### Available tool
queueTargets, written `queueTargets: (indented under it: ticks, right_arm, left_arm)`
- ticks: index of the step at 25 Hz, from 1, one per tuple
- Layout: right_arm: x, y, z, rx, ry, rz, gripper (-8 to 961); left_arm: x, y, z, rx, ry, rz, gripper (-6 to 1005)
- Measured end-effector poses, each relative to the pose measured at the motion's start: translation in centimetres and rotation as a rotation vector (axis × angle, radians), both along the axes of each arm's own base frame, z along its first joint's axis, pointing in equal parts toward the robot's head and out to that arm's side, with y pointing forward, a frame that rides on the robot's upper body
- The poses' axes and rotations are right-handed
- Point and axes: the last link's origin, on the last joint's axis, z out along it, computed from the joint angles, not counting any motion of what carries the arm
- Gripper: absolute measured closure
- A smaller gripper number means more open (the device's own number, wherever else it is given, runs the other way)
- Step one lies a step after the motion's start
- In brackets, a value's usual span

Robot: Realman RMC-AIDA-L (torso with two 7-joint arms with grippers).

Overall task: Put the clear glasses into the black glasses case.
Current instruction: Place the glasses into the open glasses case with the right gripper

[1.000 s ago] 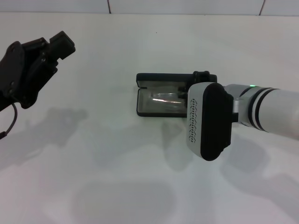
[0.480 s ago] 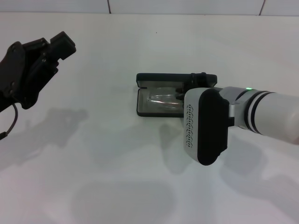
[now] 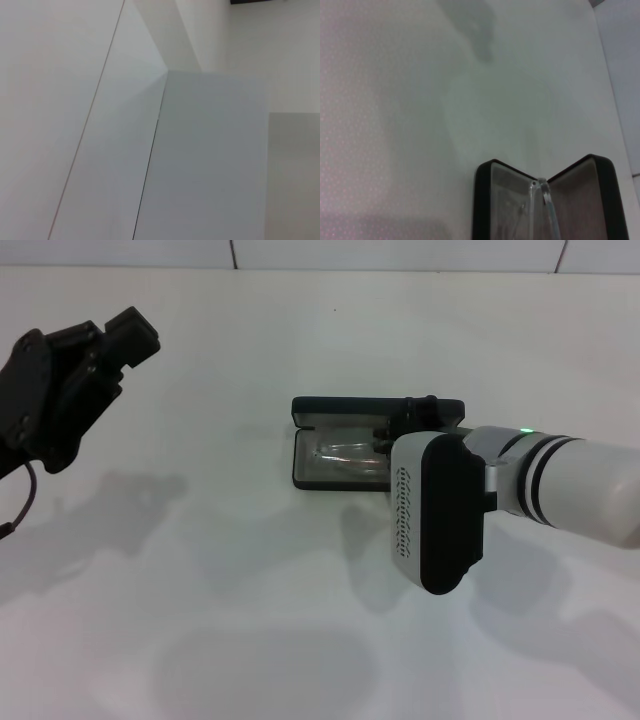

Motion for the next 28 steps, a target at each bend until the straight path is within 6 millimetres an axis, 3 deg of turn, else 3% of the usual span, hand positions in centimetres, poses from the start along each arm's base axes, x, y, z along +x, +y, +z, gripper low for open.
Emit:
queueTargets:
  ticks: [25,28]
  right_arm:
    - [0.02,0.07,-0.39,-0.002,0.000,0.027,818]
    - [-0.07,-0.04,-0.38,-0.002,0.004,0.030,723]
  left_arm:
    - [-0.16,-0.02,0.17,0.016,-0.008,0.013,948]
    - [-0.22,-0.08,0.17,0.016,-0.008,0.015,948]
